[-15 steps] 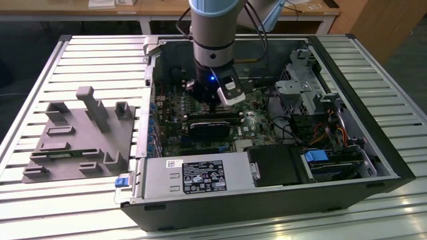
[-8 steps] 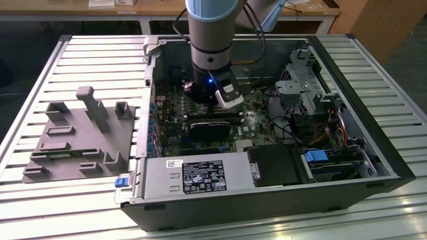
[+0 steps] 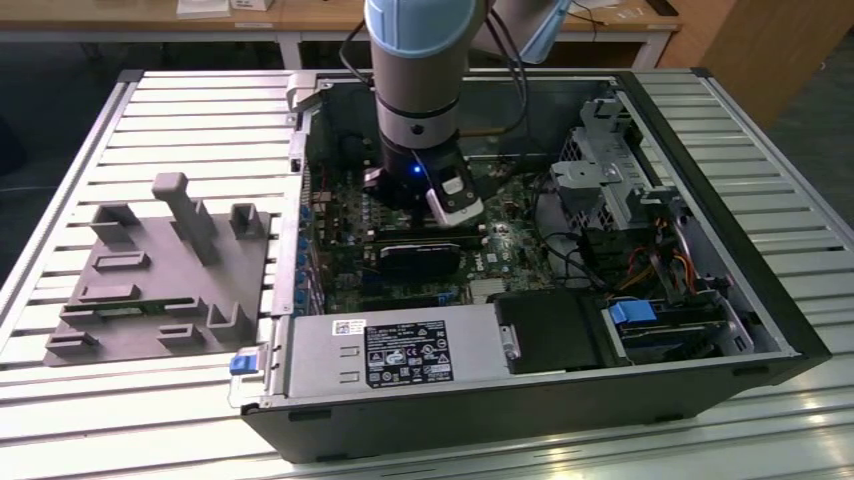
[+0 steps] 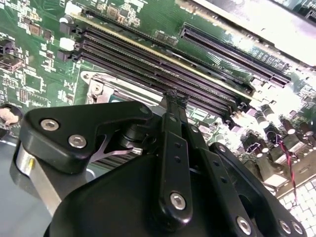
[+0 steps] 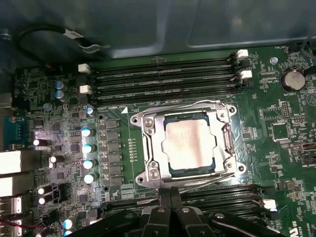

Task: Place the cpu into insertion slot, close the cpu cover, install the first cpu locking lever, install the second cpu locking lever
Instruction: 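Install the second cpu locking lever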

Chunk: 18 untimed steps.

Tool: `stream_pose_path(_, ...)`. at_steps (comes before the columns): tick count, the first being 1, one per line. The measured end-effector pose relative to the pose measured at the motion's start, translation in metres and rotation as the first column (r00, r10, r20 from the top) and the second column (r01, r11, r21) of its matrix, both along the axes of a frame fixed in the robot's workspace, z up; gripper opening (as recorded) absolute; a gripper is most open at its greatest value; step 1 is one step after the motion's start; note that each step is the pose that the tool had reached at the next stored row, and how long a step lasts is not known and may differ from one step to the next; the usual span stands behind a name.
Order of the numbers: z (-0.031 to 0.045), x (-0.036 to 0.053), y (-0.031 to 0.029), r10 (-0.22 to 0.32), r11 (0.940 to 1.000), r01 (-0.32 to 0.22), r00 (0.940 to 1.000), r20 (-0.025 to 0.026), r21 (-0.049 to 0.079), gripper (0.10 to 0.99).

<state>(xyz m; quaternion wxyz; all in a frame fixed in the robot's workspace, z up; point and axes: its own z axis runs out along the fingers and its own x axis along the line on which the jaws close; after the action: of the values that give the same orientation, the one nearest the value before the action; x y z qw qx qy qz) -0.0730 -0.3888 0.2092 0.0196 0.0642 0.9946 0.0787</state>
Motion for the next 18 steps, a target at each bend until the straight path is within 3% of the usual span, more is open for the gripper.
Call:
stream_pose_path(5,-0.0019,-0.0034,-0.005,0.005,0.9996,-0.005,1.0,0.0001,0.03,0.106)
stream_pose_path(11,-0.0036,-0.0059,-0.0119,0.006,0.9962,-0.006,1.0,0.0004,0.087,0.106)
stream_pose_path(18,-0.0062,-0.0076,-0.022,0.007,0.9913,-0.007,1.0,0.0007,0.132,0.106)
